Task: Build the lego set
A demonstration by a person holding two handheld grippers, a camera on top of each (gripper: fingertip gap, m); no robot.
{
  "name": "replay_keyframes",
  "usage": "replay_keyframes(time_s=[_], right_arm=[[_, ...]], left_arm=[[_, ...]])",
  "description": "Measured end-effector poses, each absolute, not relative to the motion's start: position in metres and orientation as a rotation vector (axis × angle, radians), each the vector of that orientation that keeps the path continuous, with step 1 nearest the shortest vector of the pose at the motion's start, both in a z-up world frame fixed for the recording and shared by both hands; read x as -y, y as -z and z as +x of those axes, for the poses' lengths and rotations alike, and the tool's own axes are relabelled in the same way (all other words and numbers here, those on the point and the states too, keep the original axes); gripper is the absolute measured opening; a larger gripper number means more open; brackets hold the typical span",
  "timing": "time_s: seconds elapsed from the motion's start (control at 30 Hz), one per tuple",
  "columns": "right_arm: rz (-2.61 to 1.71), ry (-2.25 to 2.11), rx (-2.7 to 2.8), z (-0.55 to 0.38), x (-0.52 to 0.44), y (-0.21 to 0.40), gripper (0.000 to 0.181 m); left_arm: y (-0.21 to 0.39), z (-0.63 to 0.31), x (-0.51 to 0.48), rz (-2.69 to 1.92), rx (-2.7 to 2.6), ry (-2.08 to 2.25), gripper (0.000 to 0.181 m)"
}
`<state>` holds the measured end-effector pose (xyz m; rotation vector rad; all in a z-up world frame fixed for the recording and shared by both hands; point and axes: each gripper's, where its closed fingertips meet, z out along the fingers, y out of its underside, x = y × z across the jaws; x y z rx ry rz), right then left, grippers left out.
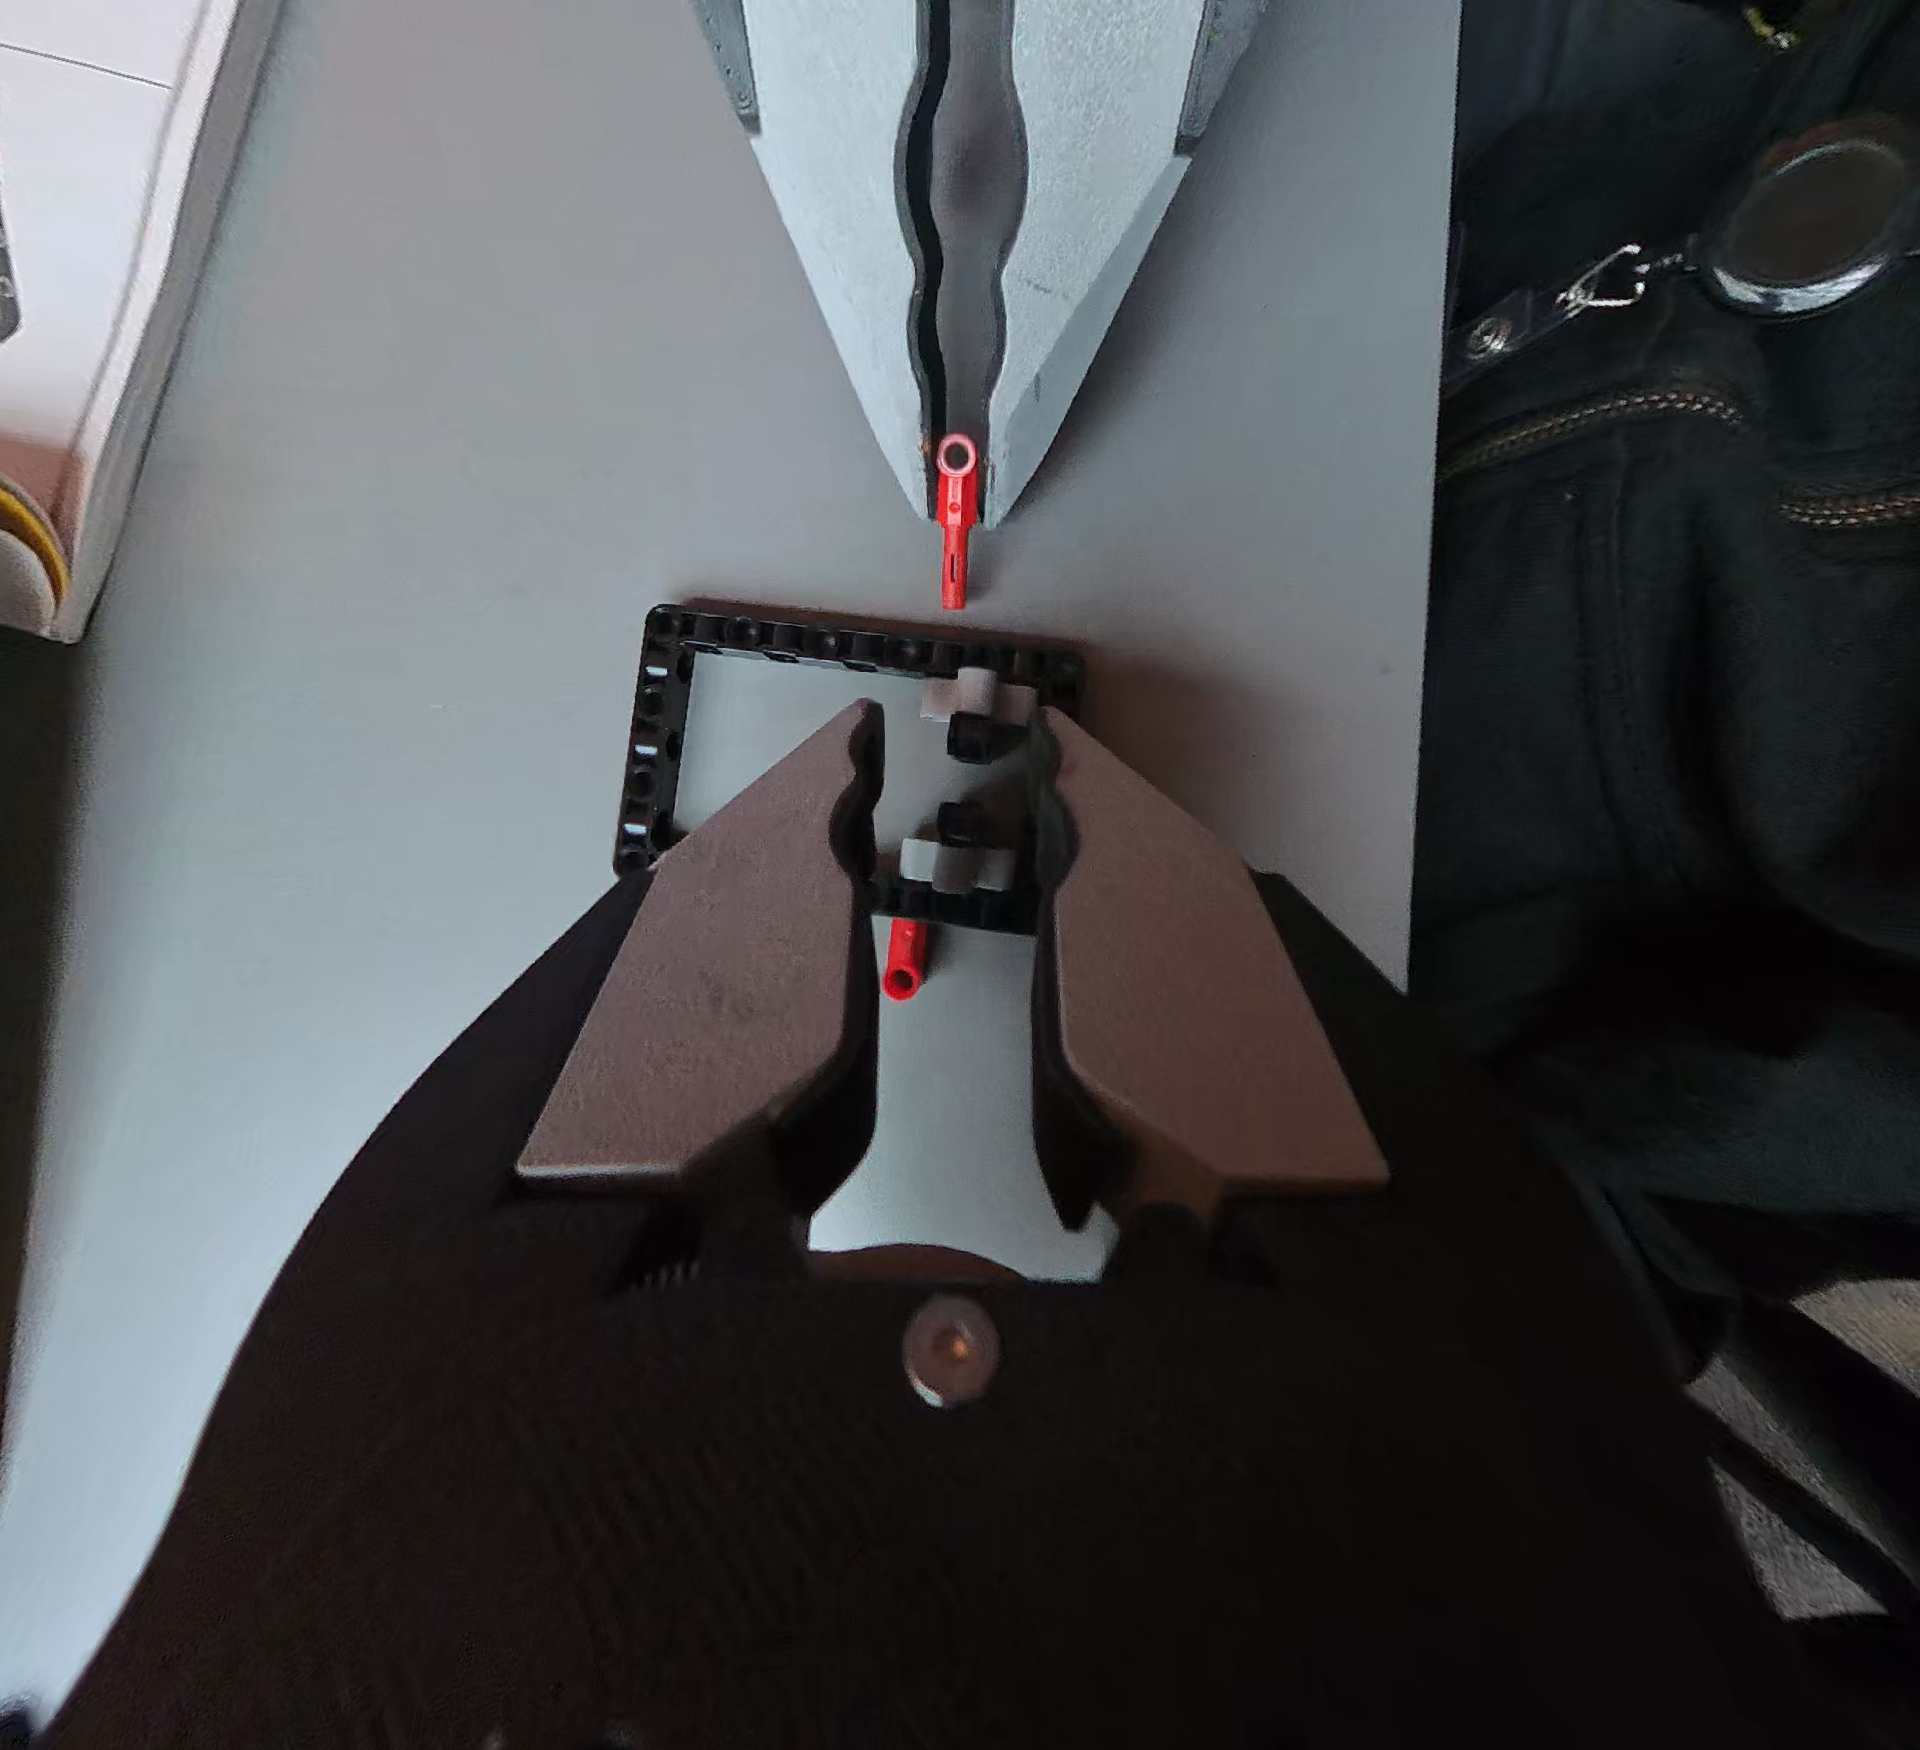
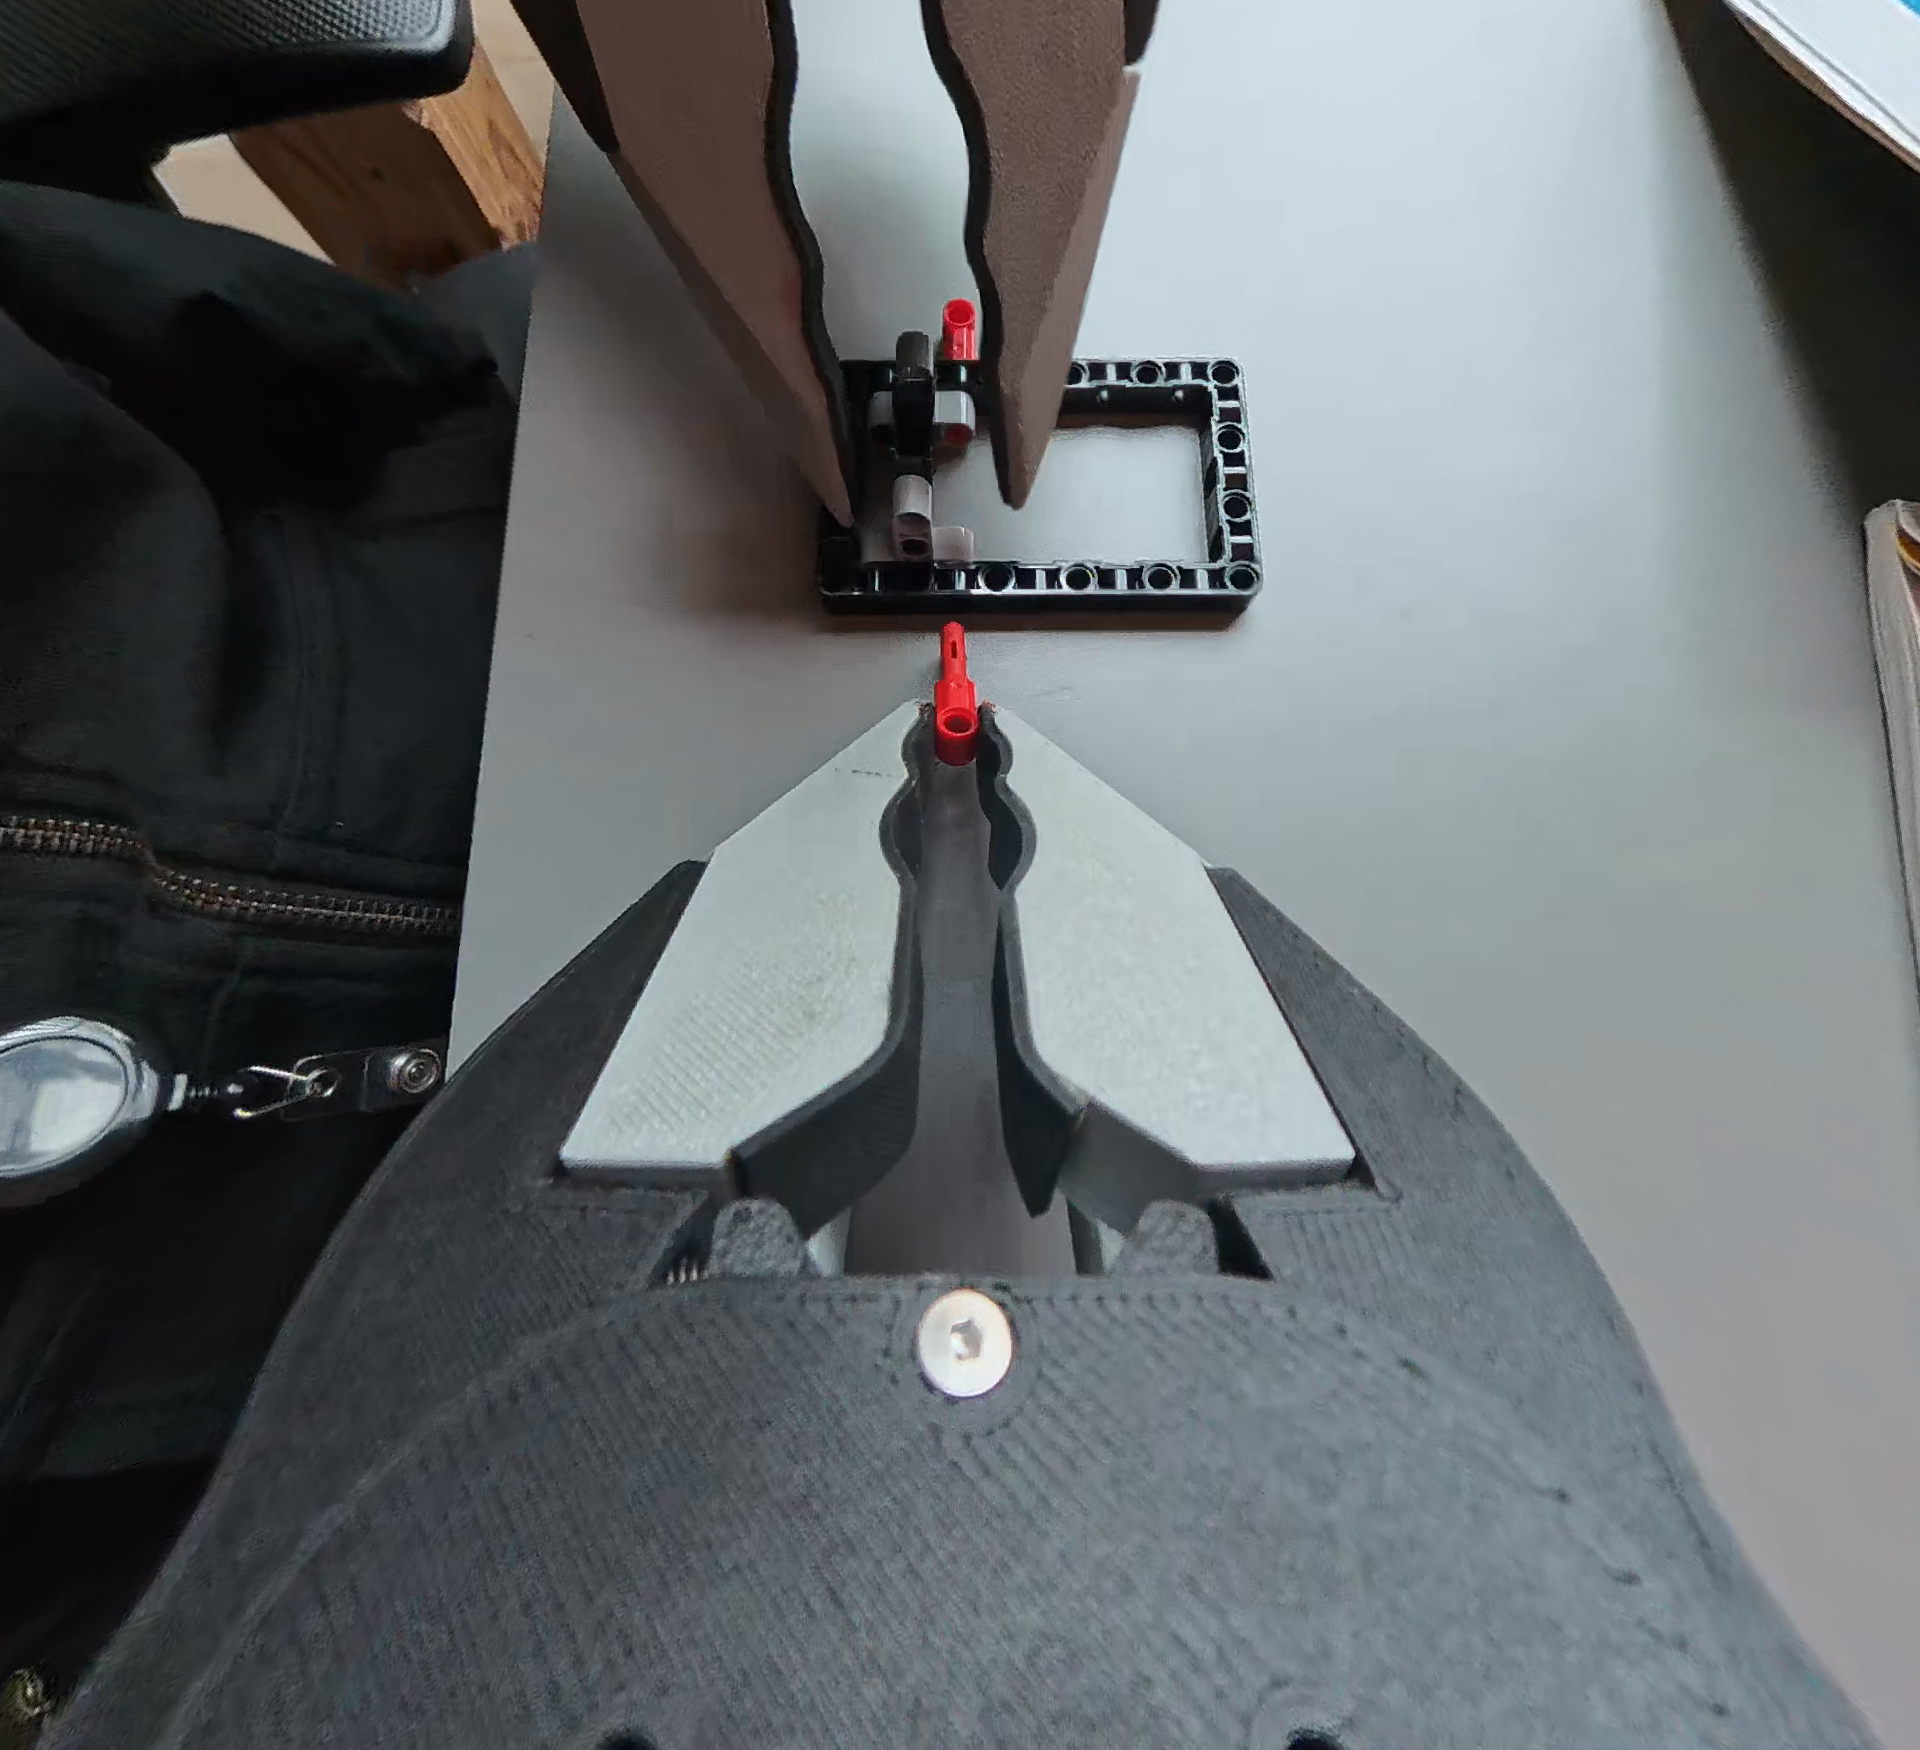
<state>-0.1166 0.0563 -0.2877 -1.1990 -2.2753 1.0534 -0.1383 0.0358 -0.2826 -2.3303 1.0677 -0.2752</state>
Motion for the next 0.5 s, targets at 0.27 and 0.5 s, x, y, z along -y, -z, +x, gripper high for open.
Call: replay_keyframes(time_s=[0.27, 0.5], right_arm=[[-1.183, -1.001, 2.284, -0.1195, -0.0545, 0.2915, 0.005], [-1.181, -1.012, 2.291, -0.1185, -0.0534, 0.2915, 0.008]], left_arm=[[0.2864, -0.1316, -0.0365, -2.348, -1.089, 0.394, 0.016], [0.2868, -0.131, -0.0371, -2.329, -1.054, 0.487, 0.017]])
